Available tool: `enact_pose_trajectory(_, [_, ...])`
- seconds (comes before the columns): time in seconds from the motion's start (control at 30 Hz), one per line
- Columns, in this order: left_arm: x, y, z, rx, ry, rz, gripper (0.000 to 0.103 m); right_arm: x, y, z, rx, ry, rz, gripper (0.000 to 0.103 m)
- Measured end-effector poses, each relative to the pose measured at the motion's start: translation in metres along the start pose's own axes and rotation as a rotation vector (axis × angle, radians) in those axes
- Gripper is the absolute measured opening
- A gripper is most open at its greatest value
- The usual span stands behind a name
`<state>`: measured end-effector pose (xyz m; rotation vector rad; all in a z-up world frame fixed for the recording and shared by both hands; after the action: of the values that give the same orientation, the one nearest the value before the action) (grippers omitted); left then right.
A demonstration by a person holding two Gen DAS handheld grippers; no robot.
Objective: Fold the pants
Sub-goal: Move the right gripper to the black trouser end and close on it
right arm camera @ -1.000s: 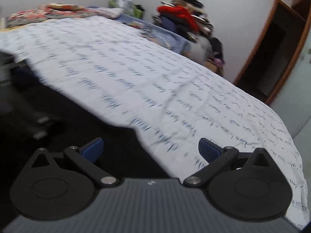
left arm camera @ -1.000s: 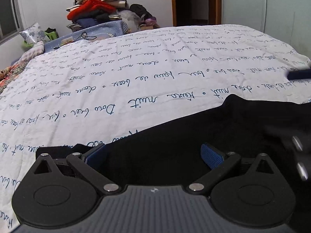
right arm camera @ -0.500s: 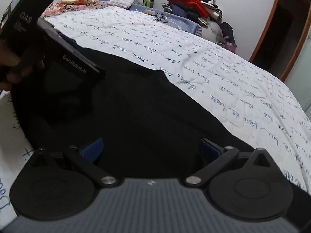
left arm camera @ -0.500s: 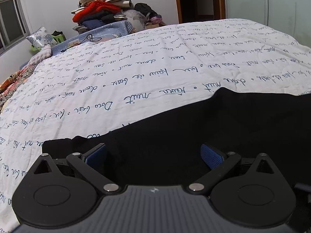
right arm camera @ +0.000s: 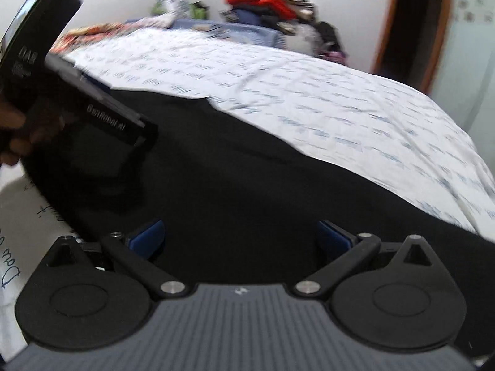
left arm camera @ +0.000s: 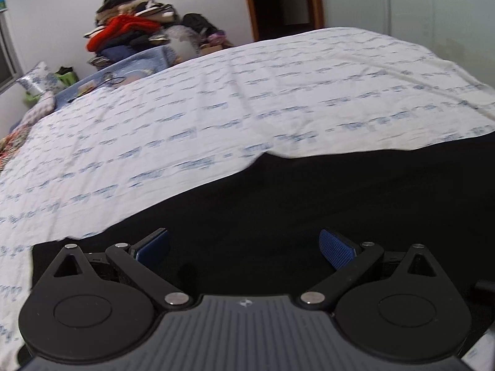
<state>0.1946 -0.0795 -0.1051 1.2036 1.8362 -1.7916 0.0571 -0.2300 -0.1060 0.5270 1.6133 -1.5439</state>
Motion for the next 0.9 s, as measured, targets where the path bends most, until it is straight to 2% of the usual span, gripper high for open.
enact_pose_trajectory(0.1, [-0.01,0.002,0.029,0.059,-0.009,0.013,0.103,0.005,-0.018,0.031,0.066,0.086,0.037,0.103])
enact_pose_trajectory(0.2, [-0.021,0.003,0.063,0.149,-0.037,0.026,0.103,0.016,-0.028,0.078,0.192,0.183,0.048,0.103])
enact_pose_trajectory(0.3, [-0.025,0.01,0.097,0.204,-0.042,0.02,0.103,0.037,-0.025,0.111,0.291,0.232,-0.033,0.103])
enact_pose_trajectory(0.33, [-0.022,0.013,0.109,0.225,-0.027,0.006,0.103,0.046,-0.022,0.114,0.303,0.215,-0.075,0.103])
enact_pose_trajectory(0.37, [-0.017,0.014,0.119,0.248,-0.007,-0.006,0.103,0.049,-0.024,0.112,0.288,0.197,-0.074,0.103])
enact_pose_trajectory(0.43, [-0.011,0.012,0.13,0.242,0.029,0.024,0.103,0.051,-0.036,0.111,0.267,0.183,-0.04,0.103])
enact_pose_trajectory(0.5, [-0.01,0.01,0.135,0.225,0.056,0.066,0.103,0.057,-0.055,0.126,0.332,0.212,-0.004,0.103])
enact_pose_trajectory(0.6, [-0.007,0.015,0.134,0.243,0.014,0.069,0.103,0.069,-0.08,0.174,0.484,0.383,0.02,0.103])
enact_pose_trajectory(0.7, [-0.004,0.015,0.133,0.24,-0.002,0.112,0.103,0.09,-0.1,0.221,0.562,0.614,0.057,0.103])
enact_pose_trajectory(0.8, [-0.001,0.011,0.137,0.206,0.029,0.157,0.103,0.111,-0.115,0.252,0.578,0.781,0.108,0.103])
enact_pose_trajectory(0.9, [-0.001,0.011,0.136,0.206,0.03,0.159,0.103,0.124,-0.121,0.266,0.568,0.869,0.127,0.103])
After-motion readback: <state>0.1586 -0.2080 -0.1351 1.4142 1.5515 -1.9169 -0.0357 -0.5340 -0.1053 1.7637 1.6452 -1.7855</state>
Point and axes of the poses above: each gripper's, at about its wrist camera, not at the fingertips, and y roughly the way its jaws point, z to its right, x to its underside, the point moved 8 cm from there along y, roughly the way its jaws point, and after that the axes turned 2 degrees about z, right-handed, at the moved point
